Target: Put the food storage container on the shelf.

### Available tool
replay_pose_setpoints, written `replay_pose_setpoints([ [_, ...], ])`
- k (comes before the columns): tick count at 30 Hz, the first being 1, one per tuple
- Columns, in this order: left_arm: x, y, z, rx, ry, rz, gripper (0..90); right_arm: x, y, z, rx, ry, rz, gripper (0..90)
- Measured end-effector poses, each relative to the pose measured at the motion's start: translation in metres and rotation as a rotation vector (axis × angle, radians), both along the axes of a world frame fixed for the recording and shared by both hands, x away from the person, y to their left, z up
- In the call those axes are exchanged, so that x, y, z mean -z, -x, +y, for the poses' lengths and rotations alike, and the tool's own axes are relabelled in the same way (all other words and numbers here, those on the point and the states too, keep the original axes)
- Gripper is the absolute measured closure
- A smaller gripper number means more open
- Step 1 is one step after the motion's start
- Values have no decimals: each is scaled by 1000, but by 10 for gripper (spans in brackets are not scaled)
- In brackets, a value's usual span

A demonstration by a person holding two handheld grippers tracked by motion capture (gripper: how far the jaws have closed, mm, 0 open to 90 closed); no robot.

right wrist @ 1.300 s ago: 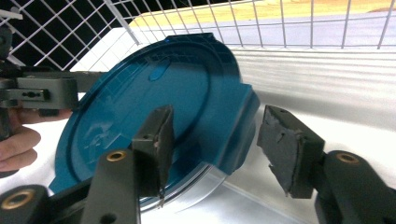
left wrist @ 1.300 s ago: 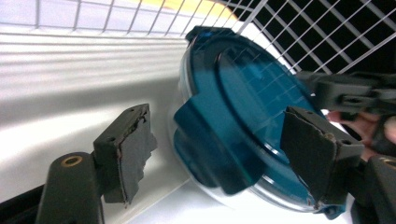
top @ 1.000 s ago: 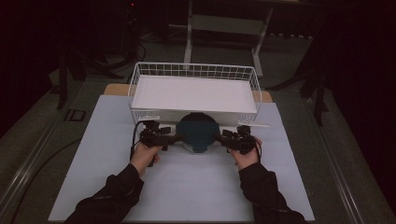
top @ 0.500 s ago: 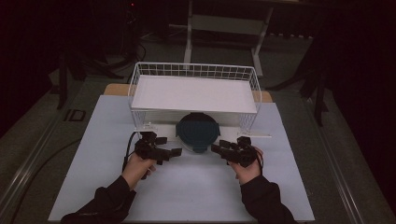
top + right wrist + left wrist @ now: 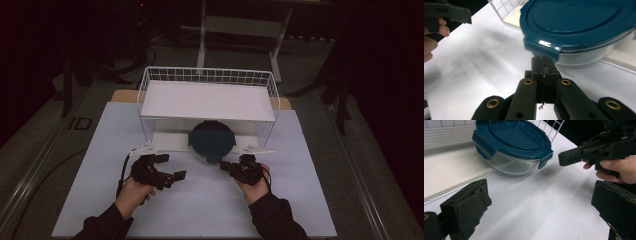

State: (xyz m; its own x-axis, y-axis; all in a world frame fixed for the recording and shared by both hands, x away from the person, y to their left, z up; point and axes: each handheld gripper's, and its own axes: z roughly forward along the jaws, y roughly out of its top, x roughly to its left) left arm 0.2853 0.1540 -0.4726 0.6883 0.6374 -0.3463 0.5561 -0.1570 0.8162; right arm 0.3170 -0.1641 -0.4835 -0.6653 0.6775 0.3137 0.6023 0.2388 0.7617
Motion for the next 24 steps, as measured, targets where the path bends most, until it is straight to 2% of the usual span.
replay_pose_setpoints([
  [2,0,7,4,4,7,-28,17,1,0,4,-14,9,-3,900],
  [5,2,12,6,14,3,-41,17,2,0,8,-27,9,-1,900],
  [7,3,17,7,27,-11,-55,17,2,-1,11,-34,12,1,900],
  [8,5,23,8,27,-33,-72,17,3,-2,13,-33,16,3,900],
  [13,11,34,9,23,-56,-83,17,5,-5,15,-23,19,7,900],
  [17,18,45,10,23,-70,-72,17,7,-10,16,-8,27,8,900],
  [21,20,52,10,23,-89,-92,17,8,-13,18,-9,36,9,900],
  [24,20,52,13,4,-74,-112,17,9,-18,21,0,37,4,900],
])
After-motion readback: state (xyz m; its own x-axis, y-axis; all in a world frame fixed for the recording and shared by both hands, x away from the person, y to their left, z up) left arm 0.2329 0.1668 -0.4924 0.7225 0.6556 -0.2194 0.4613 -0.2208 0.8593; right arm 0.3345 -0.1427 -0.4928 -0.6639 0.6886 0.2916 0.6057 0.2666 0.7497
